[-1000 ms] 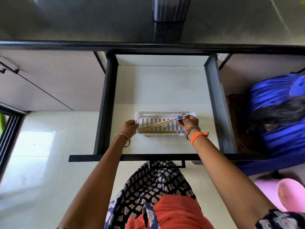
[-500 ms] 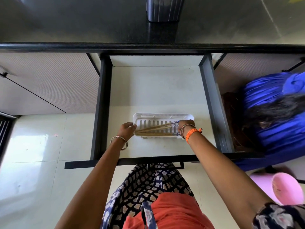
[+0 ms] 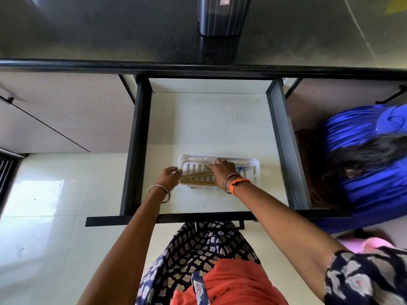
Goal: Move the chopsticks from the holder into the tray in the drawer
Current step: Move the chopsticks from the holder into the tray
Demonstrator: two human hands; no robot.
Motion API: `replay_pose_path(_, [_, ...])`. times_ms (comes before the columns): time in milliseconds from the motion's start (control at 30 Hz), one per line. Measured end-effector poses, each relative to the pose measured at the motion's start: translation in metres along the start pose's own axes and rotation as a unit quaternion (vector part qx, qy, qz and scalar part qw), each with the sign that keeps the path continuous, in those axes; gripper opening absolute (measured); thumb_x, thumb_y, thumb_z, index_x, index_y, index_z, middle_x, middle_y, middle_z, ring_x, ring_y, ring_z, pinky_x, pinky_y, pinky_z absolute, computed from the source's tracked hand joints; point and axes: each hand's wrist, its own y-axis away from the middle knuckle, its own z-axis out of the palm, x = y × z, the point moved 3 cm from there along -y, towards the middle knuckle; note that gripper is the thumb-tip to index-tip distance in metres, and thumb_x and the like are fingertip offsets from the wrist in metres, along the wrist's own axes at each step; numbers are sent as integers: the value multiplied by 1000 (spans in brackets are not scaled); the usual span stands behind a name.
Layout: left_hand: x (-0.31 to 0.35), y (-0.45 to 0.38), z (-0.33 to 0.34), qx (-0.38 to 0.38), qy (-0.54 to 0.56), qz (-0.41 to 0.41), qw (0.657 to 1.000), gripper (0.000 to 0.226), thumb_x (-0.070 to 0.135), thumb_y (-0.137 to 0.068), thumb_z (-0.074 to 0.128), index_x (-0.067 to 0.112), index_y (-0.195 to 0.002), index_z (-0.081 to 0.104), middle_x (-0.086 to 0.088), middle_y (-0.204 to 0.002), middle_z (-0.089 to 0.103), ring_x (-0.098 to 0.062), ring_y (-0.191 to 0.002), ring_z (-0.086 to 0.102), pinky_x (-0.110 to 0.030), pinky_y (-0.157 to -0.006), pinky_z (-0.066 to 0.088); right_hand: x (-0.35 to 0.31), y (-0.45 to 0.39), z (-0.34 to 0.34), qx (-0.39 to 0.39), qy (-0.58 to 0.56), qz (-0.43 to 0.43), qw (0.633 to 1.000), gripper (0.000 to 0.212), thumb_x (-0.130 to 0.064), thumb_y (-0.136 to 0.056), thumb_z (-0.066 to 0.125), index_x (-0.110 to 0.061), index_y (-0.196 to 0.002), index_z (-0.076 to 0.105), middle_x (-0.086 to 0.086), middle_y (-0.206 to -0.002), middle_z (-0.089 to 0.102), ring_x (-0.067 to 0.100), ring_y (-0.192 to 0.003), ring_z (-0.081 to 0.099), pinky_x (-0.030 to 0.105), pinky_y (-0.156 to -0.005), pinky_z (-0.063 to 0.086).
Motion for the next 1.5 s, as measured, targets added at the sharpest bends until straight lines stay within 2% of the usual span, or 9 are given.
replay_pose_path(267, [5, 9, 3, 3, 33, -15, 999, 30, 13, -91, 52, -3, -117, 54, -14, -86, 59, -20, -76, 57, -35, -84, 51, 4, 13, 7, -24, -23, -1, 999, 62, 13, -82, 39, -26, -127, 57, 11, -133, 47, 32, -126, 45, 48, -108, 33])
replay_pose_path(400, [20, 30, 3, 15, -34, -22, 999, 39, 15, -93, 49, 3, -130, 42, -14, -94, 57, -25, -85, 52, -29, -67, 46, -3, 21, -24, 28, -47, -33, 998, 52, 8, -83, 41, -23, -120, 61, 8, -124, 54, 29, -116, 54, 33, -86, 44])
replay_pose_path(500, [70, 35, -6, 63, -88, 77, 991, 40, 2, -90, 45, -2, -129, 38, -28, -99, 62, -32, -71, 55, -30, -68, 39, -7, 20, -89, 112, -80, -53, 989, 43, 3, -83, 44, -22, -108, 68, 4, -118, 65, 26, -111, 60, 32, -86, 50])
replay_pose_path(567, [127, 33, -12, 88, -113, 172, 975, 35, -2, -89, 43, -1, -124, 45, -29, -115, 61, -40, -96, 61, -30, -74, 41, -3, 8, -144, 198, -132, -62, 969, 37, -1, -83, 46, -21, -100, 72, 4, -111, 71, 26, -106, 64, 37, -89, 54])
replay_pose_path(900, [422, 32, 9, 148, -166, 449, 866, 34, 1, -88, 46, 8, -120, 55, -9, -116, 65, -17, -105, 61, -19, -89, 43, 58, -103, -409, 464, -319, 7, 826, 29, 2, -82, 48, -3, -92, 75, 13, -98, 75, 25, -97, 69, 24, -90, 48])
replay_pose_path(1133, [483, -42, 24, 156, -307, 434, 832, 38, 15, -92, 46, 13, -129, 47, -12, -123, 58, -27, -108, 57, -34, -92, 45, 89, -216, -459, 397, -386, 81, 829, 46, -26, -87, 62, -22, -51, 33, 2, -63, 44, 16, -74, 42, 23, -68, 33])
replay_pose_path(1267, [482, -61, 28, 136, -357, 427, 820, 31, 20, -95, 41, 14, -123, 54, -11, -130, 53, -26, -126, 47, -33, -98, 41, 90, -241, -464, 373, -466, 65, 799, 40, -23, -87, 65, -8, -52, 52, 4, -53, 44, 14, -51, 39, 23, -57, 34])
replay_pose_path(1400, [478, -64, 26, 128, -344, 426, 827, 34, 18, -96, 35, 18, -125, 54, -14, -144, 44, -24, -140, 31, -35, -104, 38, 93, -246, -465, 365, -503, 44, 783, 22, -22, -84, 70, 0, -83, 71, 7, -73, 62, 16, -69, 53, 23, -66, 41])
replay_pose_path(1500, [480, -60, 26, 119, -334, 415, 838, 36, 17, -97, 33, 21, -128, 51, -16, -150, 33, -38, -120, 53, -33, -82, 45, 96, -244, -465, 386, -503, 48, 772, 26, -21, -83, 70, 5, -84, 70, 8, -73, 63, 16, -67, 54, 23, -57, 47])
